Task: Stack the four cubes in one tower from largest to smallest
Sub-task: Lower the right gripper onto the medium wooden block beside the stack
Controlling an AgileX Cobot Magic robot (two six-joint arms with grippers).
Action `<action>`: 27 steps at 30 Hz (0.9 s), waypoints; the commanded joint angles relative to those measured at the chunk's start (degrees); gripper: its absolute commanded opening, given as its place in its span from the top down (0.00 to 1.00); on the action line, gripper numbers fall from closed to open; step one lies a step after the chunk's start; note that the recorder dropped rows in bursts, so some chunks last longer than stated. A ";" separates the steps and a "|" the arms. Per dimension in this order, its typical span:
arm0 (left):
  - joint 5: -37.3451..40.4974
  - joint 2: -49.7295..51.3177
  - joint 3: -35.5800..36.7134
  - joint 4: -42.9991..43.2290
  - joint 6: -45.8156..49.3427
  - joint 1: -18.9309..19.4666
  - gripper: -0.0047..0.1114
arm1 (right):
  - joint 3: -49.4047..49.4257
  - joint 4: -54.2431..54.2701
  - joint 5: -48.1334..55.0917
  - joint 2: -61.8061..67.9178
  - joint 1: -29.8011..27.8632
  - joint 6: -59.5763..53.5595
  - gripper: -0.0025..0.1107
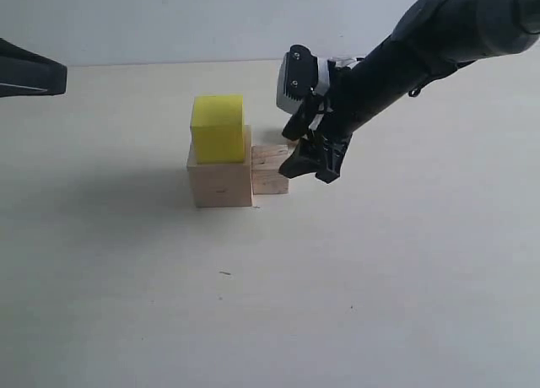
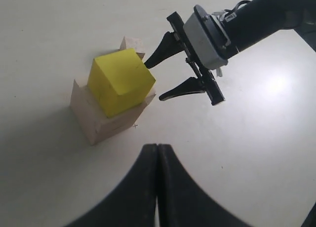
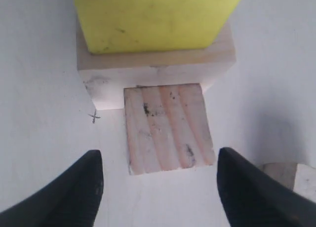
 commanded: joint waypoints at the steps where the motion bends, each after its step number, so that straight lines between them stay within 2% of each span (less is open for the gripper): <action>1: 0.20 -0.56 0.22 -0.23 -0.20 -0.14 0.96 | -1.71 4.74 0.17 0.09 0.13 -0.07 0.37; 4: 0.20 -0.56 0.22 -0.23 -0.20 -0.14 0.96 | -2.23 5.25 0.16 0.09 0.13 0.97 0.29; 22: 0.09 -0.55 0.36 0.25 -0.09 -0.14 0.96 | -2.35 7.83 -1.43 5.75 0.13 1.35 0.29; 25: 0.09 -0.55 0.36 0.25 -0.09 -0.14 0.96 | -2.35 7.59 -1.42 5.75 0.13 1.35 0.31; 27: 0.09 -0.55 0.36 0.25 -0.09 -0.14 0.96 | -2.35 7.59 -1.31 5.75 0.13 1.35 0.39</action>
